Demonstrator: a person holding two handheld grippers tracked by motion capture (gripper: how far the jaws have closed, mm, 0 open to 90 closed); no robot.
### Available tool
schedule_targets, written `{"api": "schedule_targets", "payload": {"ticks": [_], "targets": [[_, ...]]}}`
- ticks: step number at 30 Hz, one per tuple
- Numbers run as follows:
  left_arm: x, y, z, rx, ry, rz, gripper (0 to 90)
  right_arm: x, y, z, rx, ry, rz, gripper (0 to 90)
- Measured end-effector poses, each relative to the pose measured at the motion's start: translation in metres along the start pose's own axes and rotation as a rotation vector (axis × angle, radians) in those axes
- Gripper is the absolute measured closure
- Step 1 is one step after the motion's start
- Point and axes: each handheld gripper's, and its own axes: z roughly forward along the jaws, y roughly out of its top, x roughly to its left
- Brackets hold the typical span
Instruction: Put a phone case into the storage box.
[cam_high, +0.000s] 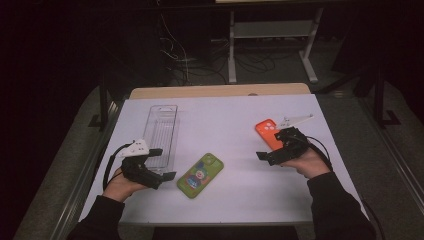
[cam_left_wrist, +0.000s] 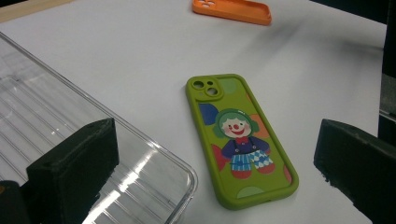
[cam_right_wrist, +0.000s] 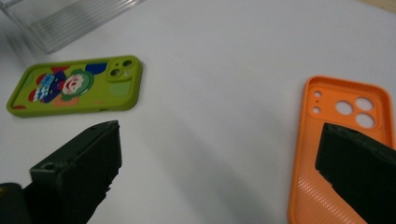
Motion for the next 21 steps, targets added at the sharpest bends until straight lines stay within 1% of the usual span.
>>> {"api": "schedule_targets", "payload": {"ticks": [1,3,5,6,7,10,11,13,14,17,19,21], "targets": [[0.0,0.0,0.0,-0.002,0.001,0.002,0.0,-0.003,0.002,0.0,-0.01,-0.005,-0.011,0.0],[0.002,0.001,-0.001,0.004,0.005,0.019,0.0,-0.005,0.005,0.0,-0.015,-0.011,0.006,0.0],[0.001,0.001,0.0,-0.002,0.002,0.015,0.0,-0.008,0.009,0.001,-0.022,-0.017,0.01,0.0],[0.0,0.001,0.0,-0.007,-0.003,0.005,0.0,-0.009,0.01,0.001,-0.023,-0.022,0.014,0.0],[-0.001,0.001,0.0,-0.007,-0.005,-0.002,0.0,-0.011,0.012,0.002,-0.028,-0.024,0.007,0.0],[-0.001,0.001,0.001,-0.009,-0.008,-0.002,0.0,-0.015,0.017,0.004,-0.027,-0.036,0.022,0.0],[0.0,0.001,0.001,-0.019,-0.009,0.0,0.0,-0.016,0.018,0.006,-0.027,-0.037,0.023,0.0],[0.0,0.001,0.001,-0.019,-0.008,-0.006,0.0,-0.018,0.021,0.007,-0.02,-0.044,0.031,0.0],[0.0,0.001,0.001,-0.017,-0.008,-0.003,0.0,-0.019,0.023,0.008,-0.015,-0.047,0.037,0.0],[0.0,0.001,0.001,-0.012,-0.007,-0.001,0.0,-0.024,0.027,0.009,-0.018,-0.062,0.027,0.0],[0.0,0.001,0.001,-0.015,-0.007,-0.003,0.0,-0.025,0.031,0.009,-0.018,-0.065,0.043,0.0],[0.0,0.001,0.001,-0.015,-0.009,-0.002,0.0,-0.028,0.034,0.009,-0.025,-0.074,0.038,0.0]]}}
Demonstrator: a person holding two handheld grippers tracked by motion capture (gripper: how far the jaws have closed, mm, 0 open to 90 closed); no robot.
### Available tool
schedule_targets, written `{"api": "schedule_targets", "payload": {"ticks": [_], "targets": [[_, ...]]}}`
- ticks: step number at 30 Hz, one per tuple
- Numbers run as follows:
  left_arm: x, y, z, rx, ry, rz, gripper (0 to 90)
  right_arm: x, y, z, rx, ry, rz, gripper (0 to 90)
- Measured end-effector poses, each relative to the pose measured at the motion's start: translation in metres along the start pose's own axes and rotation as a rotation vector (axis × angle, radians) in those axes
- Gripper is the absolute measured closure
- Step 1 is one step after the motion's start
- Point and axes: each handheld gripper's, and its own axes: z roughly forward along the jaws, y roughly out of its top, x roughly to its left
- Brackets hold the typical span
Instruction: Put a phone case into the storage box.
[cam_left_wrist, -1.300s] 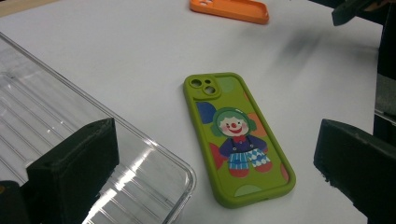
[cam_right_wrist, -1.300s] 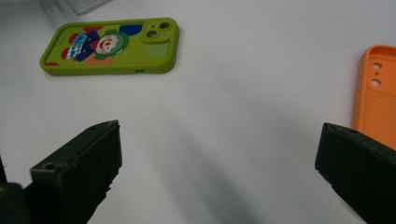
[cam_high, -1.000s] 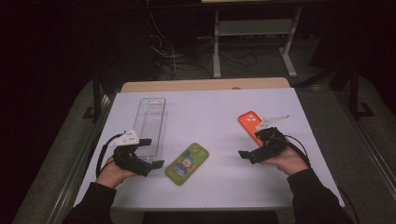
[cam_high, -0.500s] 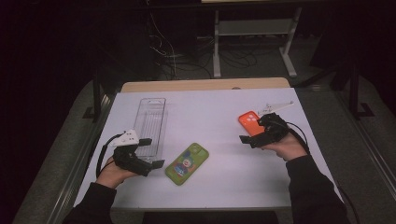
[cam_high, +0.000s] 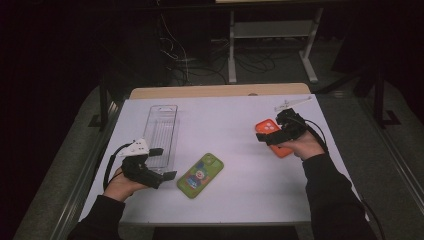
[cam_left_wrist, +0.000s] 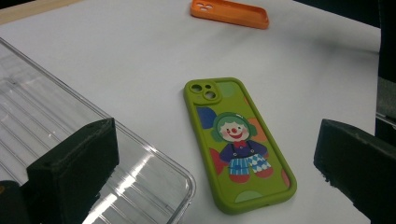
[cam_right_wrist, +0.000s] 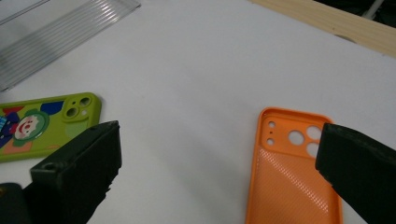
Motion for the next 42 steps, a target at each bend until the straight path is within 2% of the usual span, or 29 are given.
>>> {"api": "schedule_targets", "payload": {"ticks": [8,15,24,29,42], "targets": [[0.0,0.0,0.0,-0.006,-0.003,-0.003,0.0,-0.008,0.009,0.0,-0.003,-0.036,0.011,0.0],[0.0,0.0,0.0,-0.002,-0.001,-0.003,0.0,-0.019,0.022,-0.001,-0.016,-0.092,0.045,0.0],[0.0,0.0,0.0,-0.002,0.002,-0.01,0.0,-0.036,0.034,0.0,-0.017,-0.153,0.063,0.0],[0.0,-0.001,0.0,-0.004,0.0,-0.01,0.0,-0.042,0.033,0.002,0.007,-0.19,0.092,0.0],[0.0,-0.001,-0.001,0.0,-0.001,-0.006,0.0,-0.05,0.018,0.016,0.074,-0.202,0.093,0.0]]}}
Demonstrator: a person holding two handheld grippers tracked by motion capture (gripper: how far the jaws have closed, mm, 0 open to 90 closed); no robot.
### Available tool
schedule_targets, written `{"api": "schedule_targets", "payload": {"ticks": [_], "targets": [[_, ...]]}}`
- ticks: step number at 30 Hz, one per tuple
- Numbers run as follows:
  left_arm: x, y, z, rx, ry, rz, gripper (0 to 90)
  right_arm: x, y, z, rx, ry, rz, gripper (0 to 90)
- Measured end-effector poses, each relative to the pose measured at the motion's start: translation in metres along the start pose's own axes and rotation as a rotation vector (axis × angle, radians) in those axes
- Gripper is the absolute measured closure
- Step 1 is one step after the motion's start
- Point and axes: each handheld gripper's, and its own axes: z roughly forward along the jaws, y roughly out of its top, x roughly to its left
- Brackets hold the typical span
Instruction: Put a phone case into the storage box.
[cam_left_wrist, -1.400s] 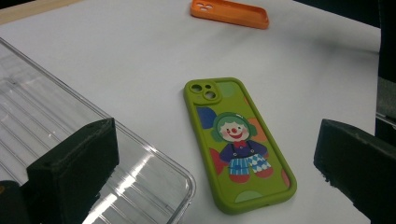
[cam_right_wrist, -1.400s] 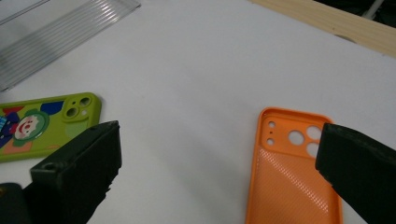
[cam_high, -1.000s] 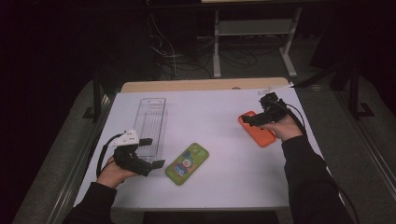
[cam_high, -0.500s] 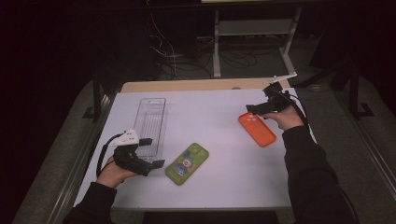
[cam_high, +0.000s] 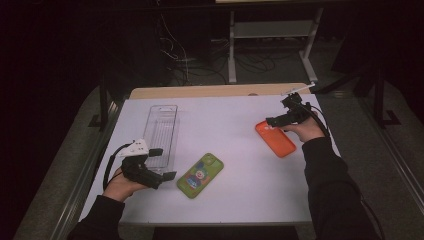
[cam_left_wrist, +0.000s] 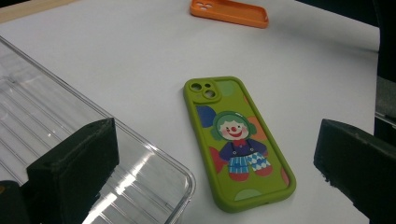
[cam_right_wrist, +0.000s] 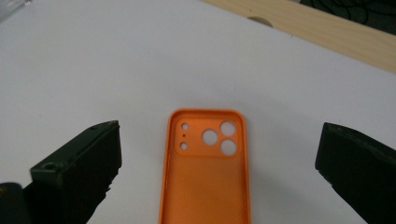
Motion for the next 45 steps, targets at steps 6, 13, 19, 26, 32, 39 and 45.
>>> {"api": "schedule_targets", "payload": {"ticks": [6,13,19,26,32,39,45], "targets": [[0.0,0.0,0.0,0.001,-0.002,0.0,0.0,-0.004,-0.013,0.011,0.034,-0.001,-0.009,0.0],[0.0,0.0,0.001,0.002,-0.003,0.006,0.0,-0.006,-0.027,0.022,0.081,0.004,-0.006,0.0],[0.0,-0.001,0.001,-0.001,-0.003,0.002,0.0,-0.003,-0.034,0.032,0.132,0.016,0.0,0.0],[0.0,-0.001,0.001,-0.001,-0.003,0.003,0.0,-0.001,-0.04,0.044,0.184,0.005,-0.032,0.0],[0.0,-0.001,0.0,0.007,-0.002,0.003,0.0,0.001,-0.042,0.052,0.213,0.018,-0.032,0.2],[0.001,-0.002,0.0,0.006,-0.002,0.005,0.0,0.001,-0.044,0.058,0.229,0.027,-0.028,3.8],[0.0,-0.002,0.0,0.004,-0.001,-0.002,0.0,0.002,-0.046,0.062,0.241,0.034,-0.006,6.7]]}}
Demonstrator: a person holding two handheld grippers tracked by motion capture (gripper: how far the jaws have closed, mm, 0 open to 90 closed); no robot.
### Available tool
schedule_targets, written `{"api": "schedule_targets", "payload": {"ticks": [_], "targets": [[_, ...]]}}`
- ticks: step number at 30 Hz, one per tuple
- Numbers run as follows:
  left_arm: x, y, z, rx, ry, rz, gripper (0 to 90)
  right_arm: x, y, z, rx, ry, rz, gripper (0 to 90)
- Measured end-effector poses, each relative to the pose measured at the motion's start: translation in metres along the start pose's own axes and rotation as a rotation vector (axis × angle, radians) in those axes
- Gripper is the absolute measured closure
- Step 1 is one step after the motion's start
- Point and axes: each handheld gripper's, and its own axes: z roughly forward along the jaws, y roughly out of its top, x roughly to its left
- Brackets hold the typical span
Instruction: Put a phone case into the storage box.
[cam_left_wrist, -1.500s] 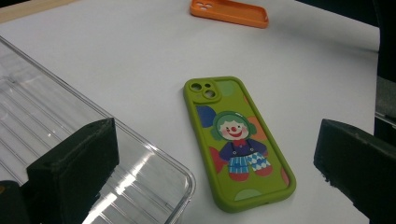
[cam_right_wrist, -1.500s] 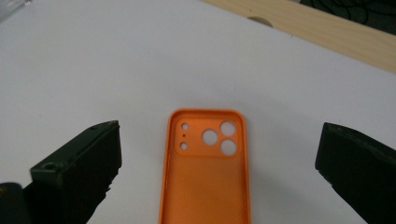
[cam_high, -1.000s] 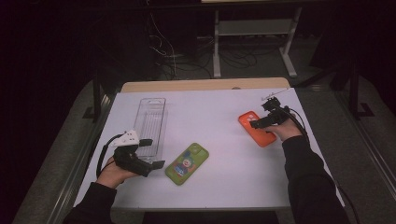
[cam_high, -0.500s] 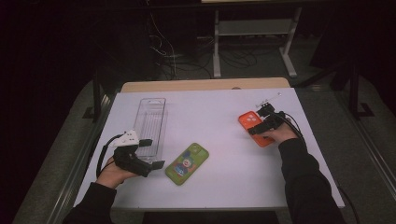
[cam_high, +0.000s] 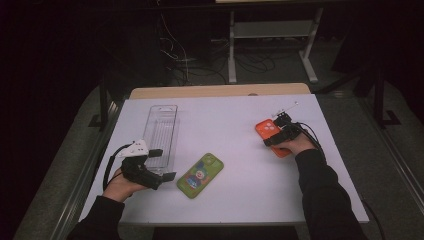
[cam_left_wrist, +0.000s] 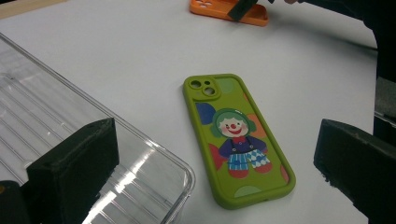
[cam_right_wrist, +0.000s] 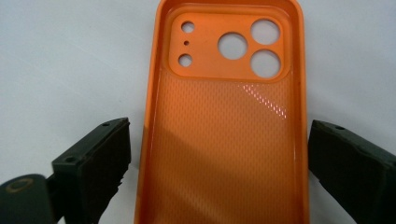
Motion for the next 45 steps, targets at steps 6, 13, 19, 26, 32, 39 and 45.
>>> {"api": "schedule_targets", "payload": {"ticks": [6,13,19,26,32,39,45], "targets": [[0.0,0.0,0.0,0.003,0.002,0.001,0.0,0.003,-0.001,0.002,0.0,-0.023,0.001,10.5],[0.001,0.0,0.0,-0.001,0.002,0.003,0.0,0.003,-0.002,0.001,-0.006,-0.036,-0.011,13.5],[0.002,-0.001,0.0,-0.005,0.004,0.003,0.0,0.004,-0.002,0.001,-0.001,-0.043,-0.003,14.9],[0.003,-0.001,-0.002,-0.001,0.008,0.008,0.0,0.004,-0.003,0.0,-0.011,-0.038,0.008,15.1],[0.004,0.002,-0.002,-0.007,0.004,0.001,0.0,0.0,-0.004,-0.009,-0.027,-0.004,0.008,15.1],[0.004,0.015,0.001,0.005,-0.035,0.021,0.0,0.003,-0.005,-0.023,-0.036,0.027,-0.058,15.1],[0.002,0.025,0.007,-0.005,-0.053,0.024,0.0,0.01,-0.003,-0.033,-0.044,0.067,-0.131,15.1]]}}
